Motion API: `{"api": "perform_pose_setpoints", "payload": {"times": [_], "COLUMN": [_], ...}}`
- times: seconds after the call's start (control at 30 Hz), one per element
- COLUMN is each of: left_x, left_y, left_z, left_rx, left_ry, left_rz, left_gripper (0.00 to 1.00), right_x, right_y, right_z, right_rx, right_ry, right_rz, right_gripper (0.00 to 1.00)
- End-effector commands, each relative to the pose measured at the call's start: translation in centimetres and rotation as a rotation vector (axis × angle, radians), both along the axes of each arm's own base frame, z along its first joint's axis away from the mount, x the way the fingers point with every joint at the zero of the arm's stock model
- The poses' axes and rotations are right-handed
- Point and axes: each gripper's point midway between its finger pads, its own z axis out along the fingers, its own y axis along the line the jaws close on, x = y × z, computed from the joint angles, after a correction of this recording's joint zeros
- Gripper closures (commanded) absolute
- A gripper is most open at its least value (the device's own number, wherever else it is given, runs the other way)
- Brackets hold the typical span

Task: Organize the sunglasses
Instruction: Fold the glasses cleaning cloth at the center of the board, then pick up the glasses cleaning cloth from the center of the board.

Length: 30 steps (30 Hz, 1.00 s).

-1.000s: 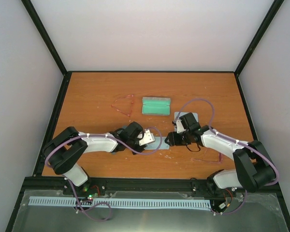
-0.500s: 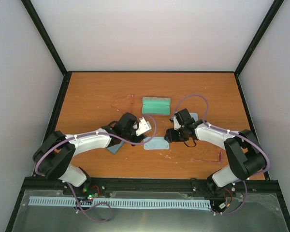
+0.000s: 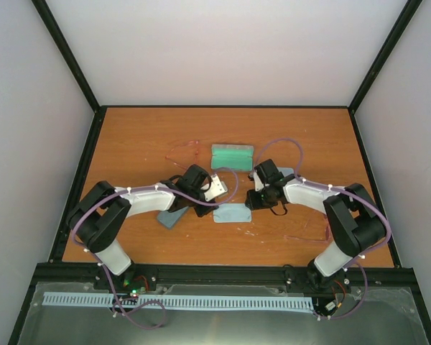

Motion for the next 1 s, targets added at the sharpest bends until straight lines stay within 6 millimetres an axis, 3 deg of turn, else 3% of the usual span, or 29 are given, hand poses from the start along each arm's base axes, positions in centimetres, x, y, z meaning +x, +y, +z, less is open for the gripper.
{"api": "perform_pose_setpoints", "payload": {"times": [0.0, 0.13, 0.37, 0.6, 0.97], "left_x": [-0.1, -0.3, -0.3, -0.2, -0.8], "left_y": [-0.7, -0.7, -0.8, -0.9, -0.1], "left_z": [0.6, 0.3, -0.5, -0.9, -2.7], "left_rx": [-0.012, -0.015, -0.006, 0.000, 0.032], "left_ry": [0.025, 0.041, 0.063, 0.067, 0.091], "left_rz": [-0.017, -0.020, -0.019, -0.018, -0.015], "left_gripper": [0.65, 0.61, 0.60, 0.63, 0.87], "right_x": [-0.9, -1.5, -2.3, -3.0, -3.0], "right_y": [0.0, 0.0, 0.3, 0.6, 0.6], "right_z": [-1.1, -1.4, -2.1, -3.0, -3.3], "right_rx": [-0.037, -0.046, -0.057, -0.065, -0.067], "right_ry": [0.042, 0.060, 0.091, 0.124, 0.127], "right_rz": [0.019, 0.028, 0.043, 0.058, 0.053], "right_gripper": [0.67, 0.70, 0.79, 0.97, 0.97]}}
